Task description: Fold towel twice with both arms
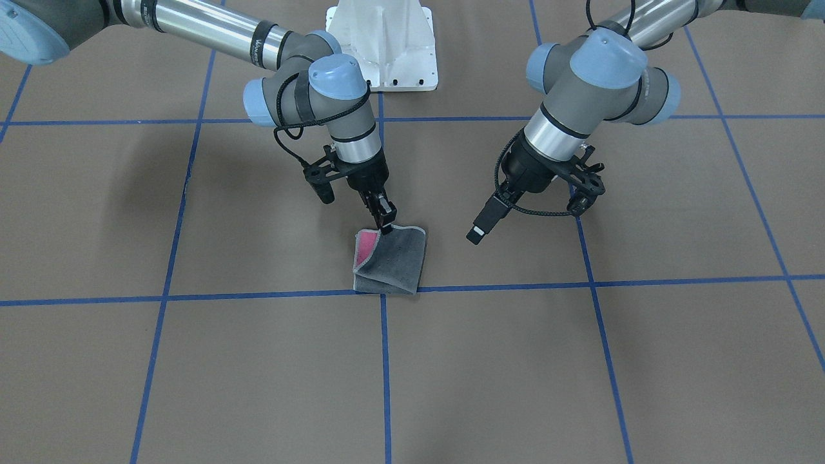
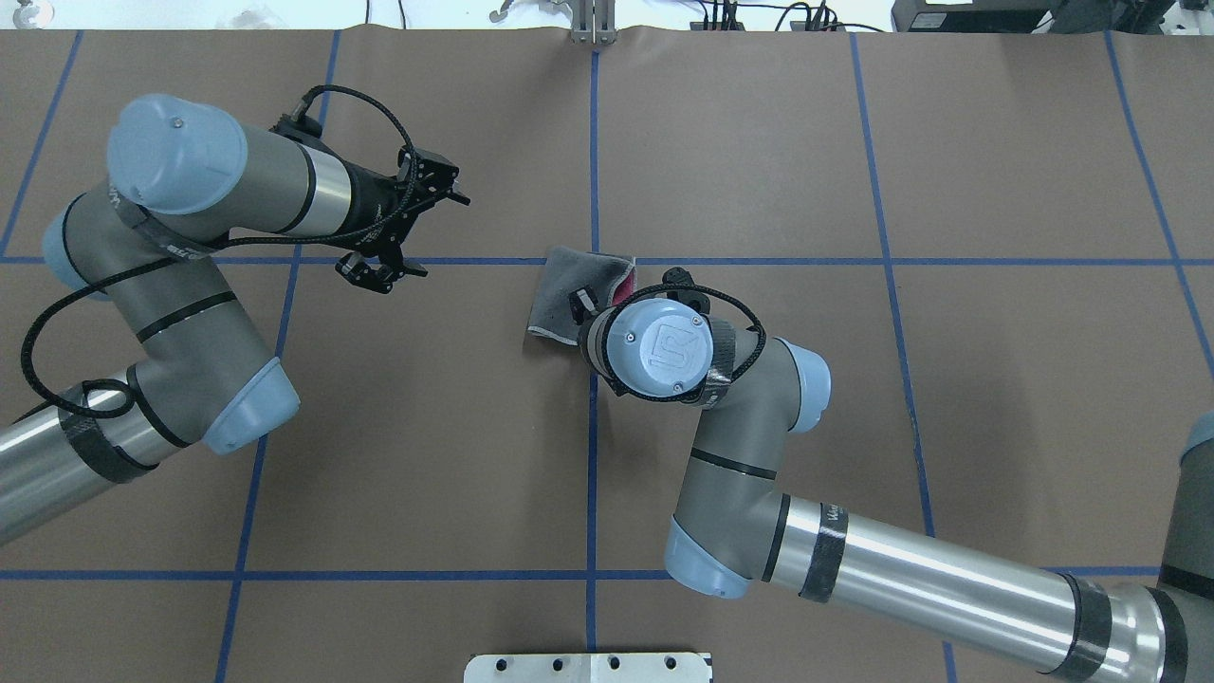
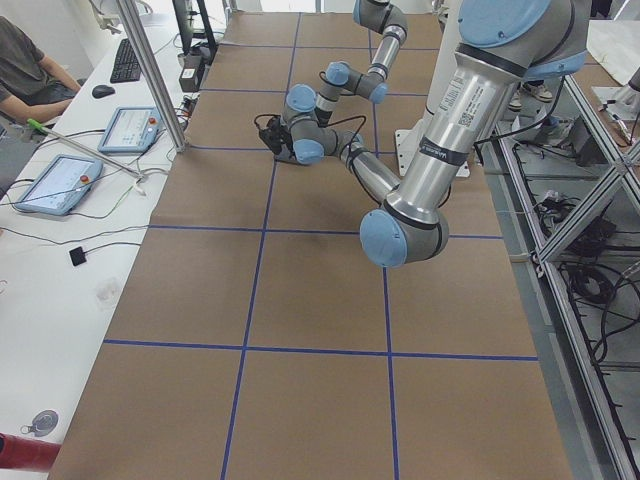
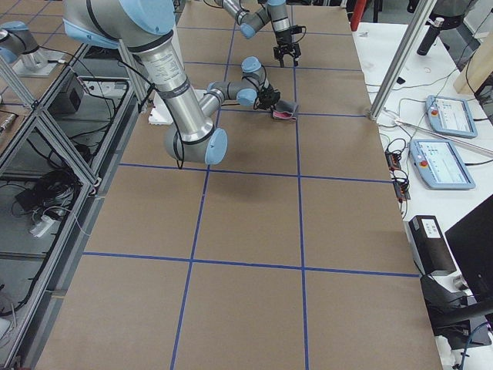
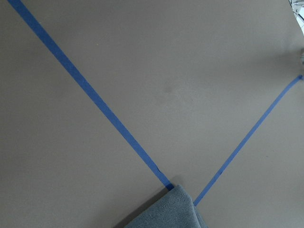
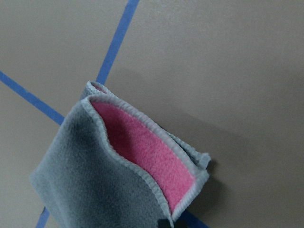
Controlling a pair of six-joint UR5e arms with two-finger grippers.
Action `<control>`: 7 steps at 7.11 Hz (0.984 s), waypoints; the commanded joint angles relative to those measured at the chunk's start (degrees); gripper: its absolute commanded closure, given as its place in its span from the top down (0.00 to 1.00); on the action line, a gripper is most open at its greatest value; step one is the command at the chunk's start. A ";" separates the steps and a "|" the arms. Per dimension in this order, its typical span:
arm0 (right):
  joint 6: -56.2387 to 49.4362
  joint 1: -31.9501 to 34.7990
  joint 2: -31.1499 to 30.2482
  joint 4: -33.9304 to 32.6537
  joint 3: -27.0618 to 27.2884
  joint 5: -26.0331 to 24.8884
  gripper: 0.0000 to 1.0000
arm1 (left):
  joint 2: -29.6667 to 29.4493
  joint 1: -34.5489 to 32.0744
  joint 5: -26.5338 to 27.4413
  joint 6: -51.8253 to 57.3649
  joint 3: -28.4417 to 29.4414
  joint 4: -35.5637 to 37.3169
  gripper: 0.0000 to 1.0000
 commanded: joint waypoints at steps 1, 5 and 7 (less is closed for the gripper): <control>0.00 -0.03 -0.04 0.00 0.06 0.06 0.36 | 0.00 0.00 0.00 0.00 0.00 -0.08 1.00; 0.00 -0.03 -0.56 -0.09 1.46 0.42 0.35 | -0.18 0.00 0.00 -0.09 -0.09 0.00 1.00; -0.70 -0.03 -1.71 -0.09 2.43 0.50 0.28 | -0.27 0.00 0.26 -0.09 -0.17 0.00 1.00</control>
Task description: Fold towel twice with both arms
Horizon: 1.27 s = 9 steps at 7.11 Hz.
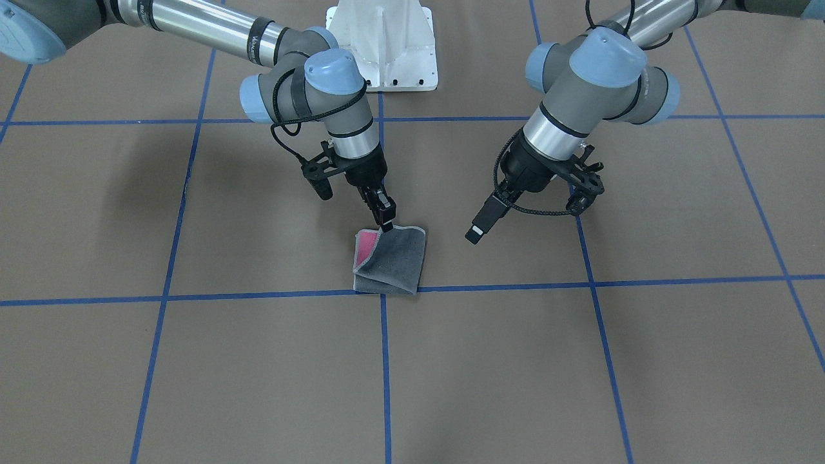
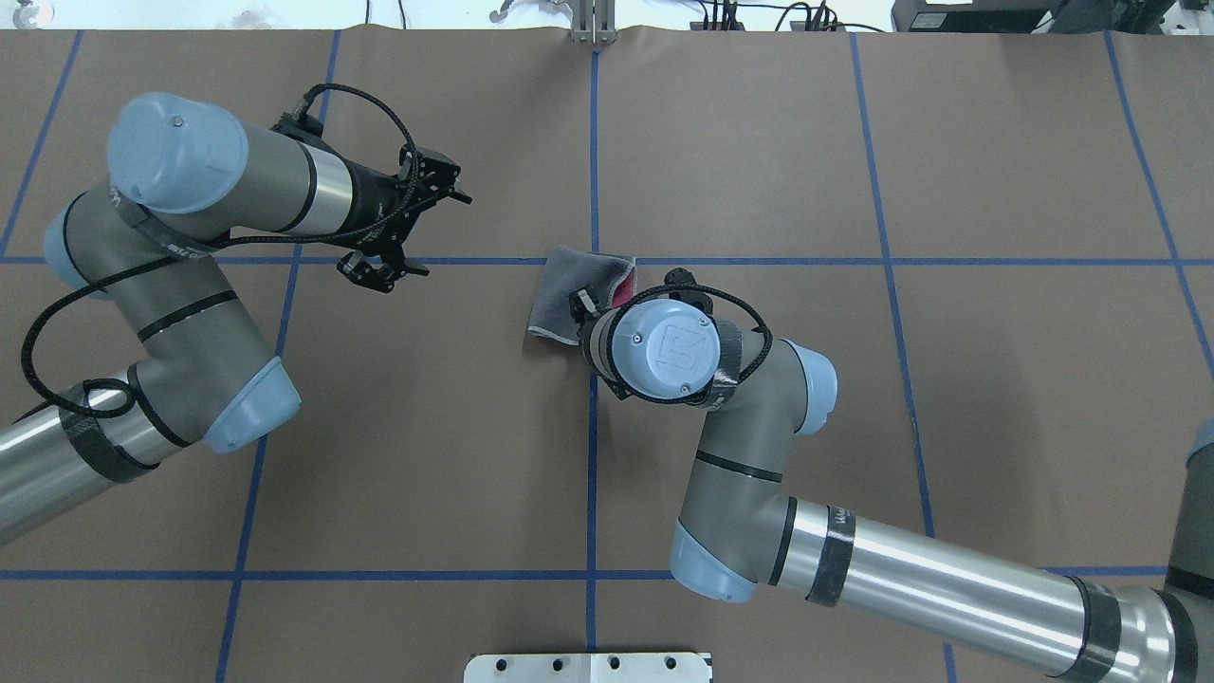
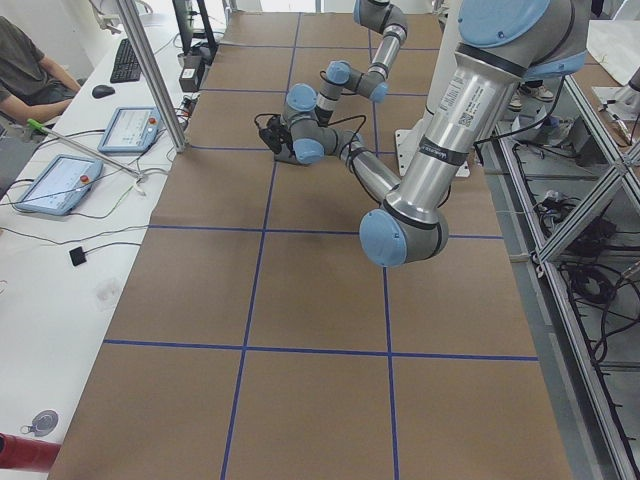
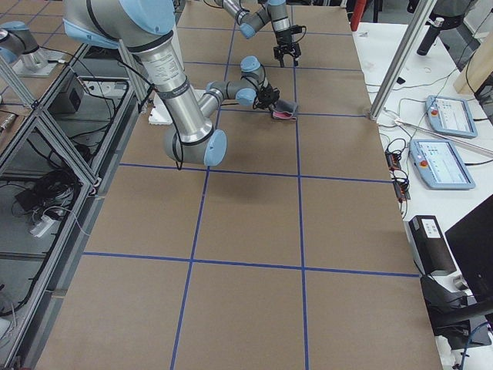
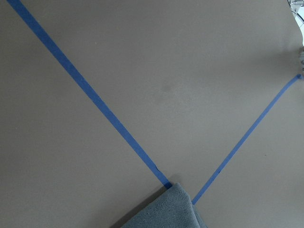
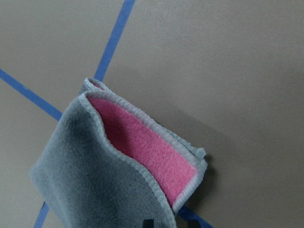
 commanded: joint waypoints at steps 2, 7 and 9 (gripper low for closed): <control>-0.30 -0.26 -0.70 0.08 0.38 -0.09 0.28 | -0.15 0.00 0.20 0.00 -0.06 0.00 1.00; -0.47 -0.35 -0.43 0.16 0.47 0.00 0.00 | 0.02 0.00 0.20 0.00 -0.06 0.00 1.00; -0.65 -0.35 -0.52 0.16 1.08 -0.09 0.00 | -0.06 0.00 0.20 0.00 -0.06 0.00 1.00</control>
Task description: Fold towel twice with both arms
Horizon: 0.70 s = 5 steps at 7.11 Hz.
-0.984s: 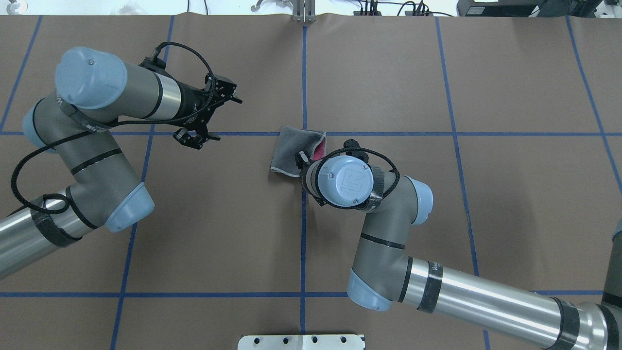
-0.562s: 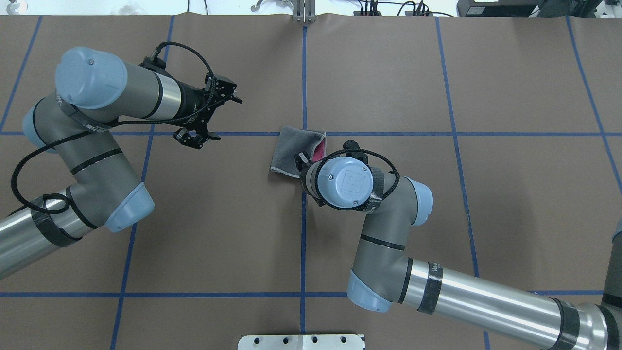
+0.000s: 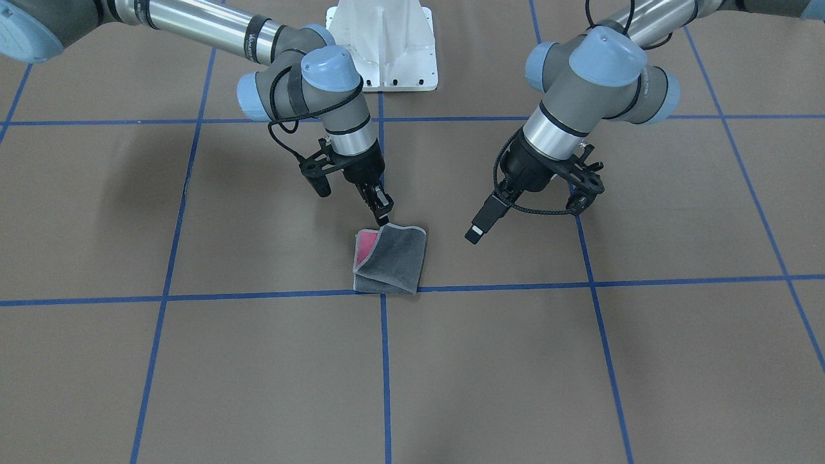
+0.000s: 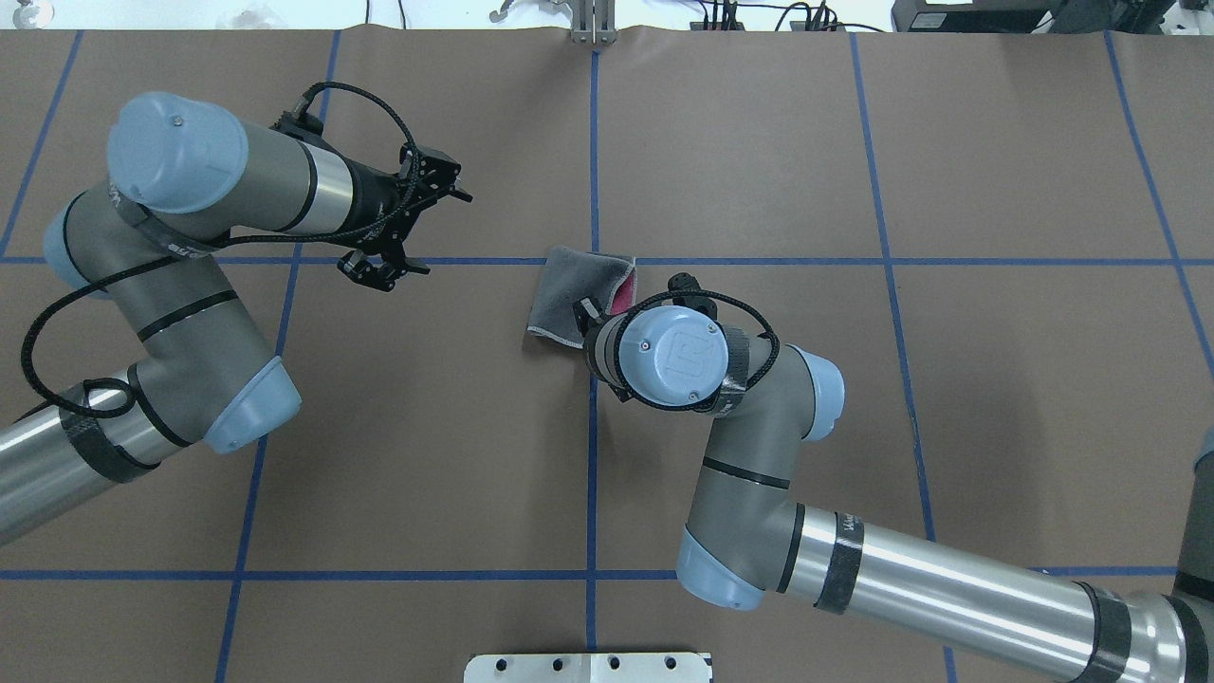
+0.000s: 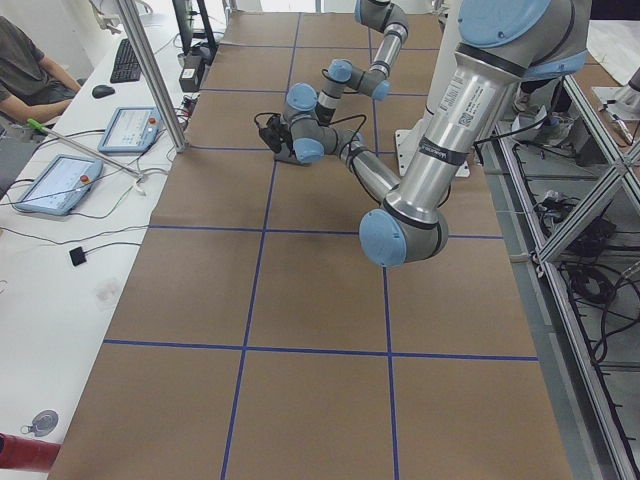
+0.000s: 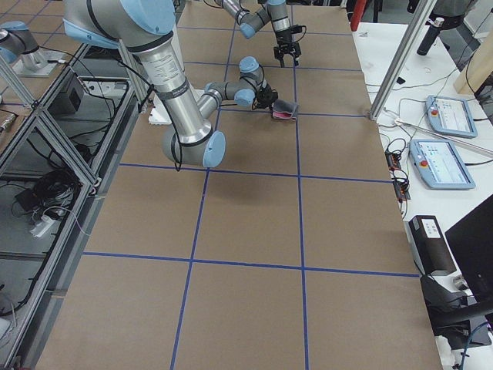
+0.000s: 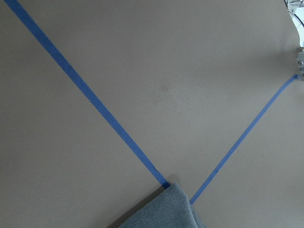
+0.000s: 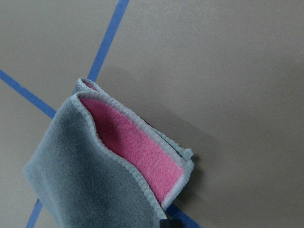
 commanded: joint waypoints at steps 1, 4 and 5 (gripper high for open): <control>-0.03 0.00 -0.10 0.17 0.32 -0.10 0.11 | -0.02 0.00 0.00 0.00 0.08 0.00 1.00; 0.23 0.00 -0.01 0.09 0.23 -0.19 0.30 | -0.02 0.00 0.00 0.00 0.08 0.00 1.00; 0.23 0.00 -0.01 0.09 0.14 -0.19 0.30 | -0.02 0.00 0.00 0.00 0.08 0.00 1.00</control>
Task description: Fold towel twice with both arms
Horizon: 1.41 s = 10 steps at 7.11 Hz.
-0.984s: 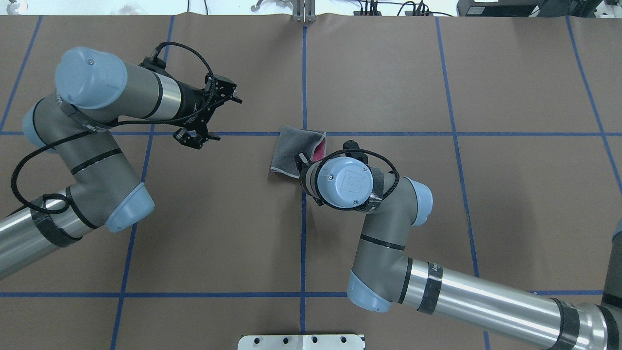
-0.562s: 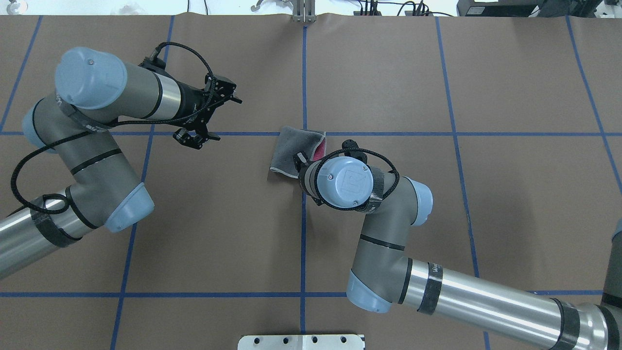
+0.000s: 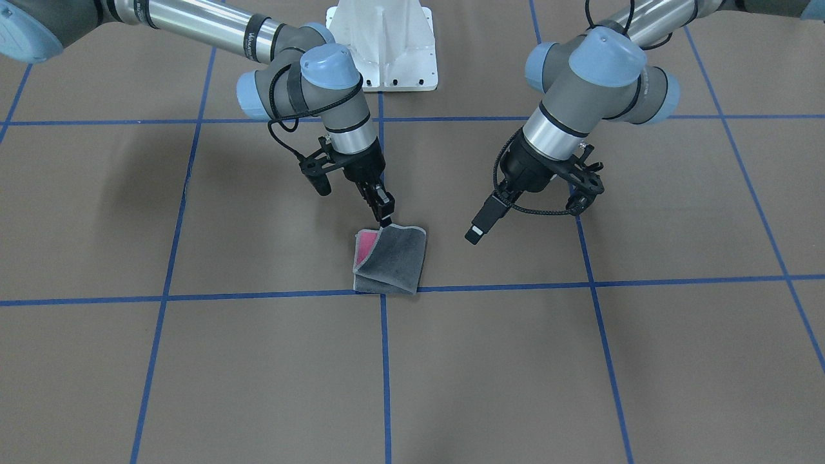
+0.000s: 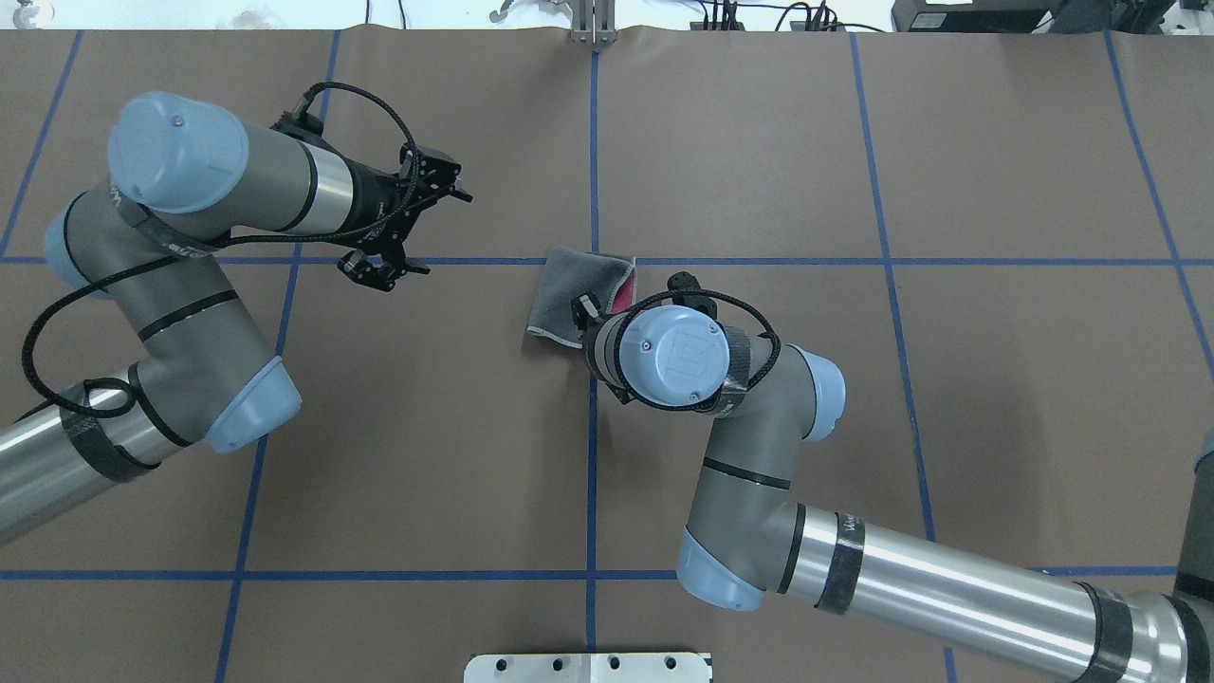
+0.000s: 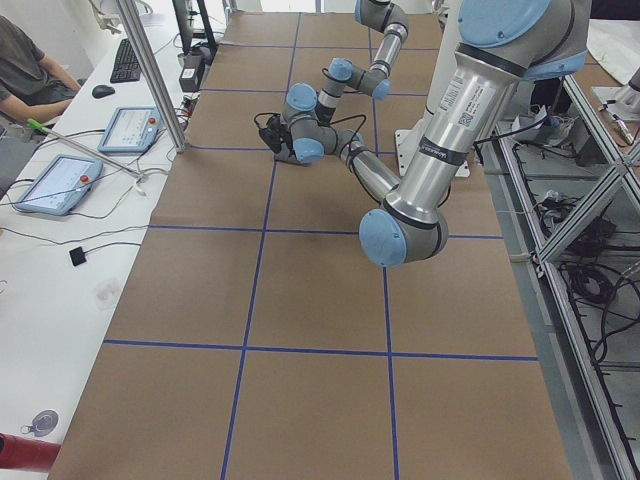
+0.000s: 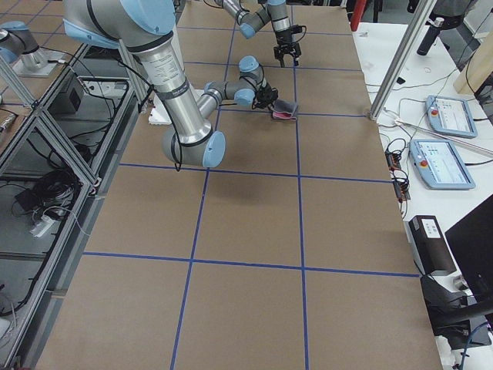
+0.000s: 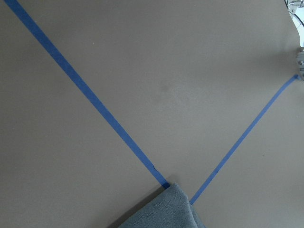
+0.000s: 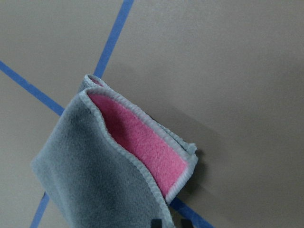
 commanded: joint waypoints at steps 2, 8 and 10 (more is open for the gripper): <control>0.08 0.00 0.04 -0.01 -0.34 -0.03 0.29 | 0.00 0.00 0.00 0.00 0.00 0.09 1.00; -0.27 0.00 0.21 -0.01 -0.25 0.05 0.00 | 0.35 0.00 0.00 0.00 -0.26 0.00 1.00; -1.50 1.05 0.13 -0.53 0.45 3.19 0.00 | 0.35 0.00 0.00 0.00 -0.35 0.00 1.00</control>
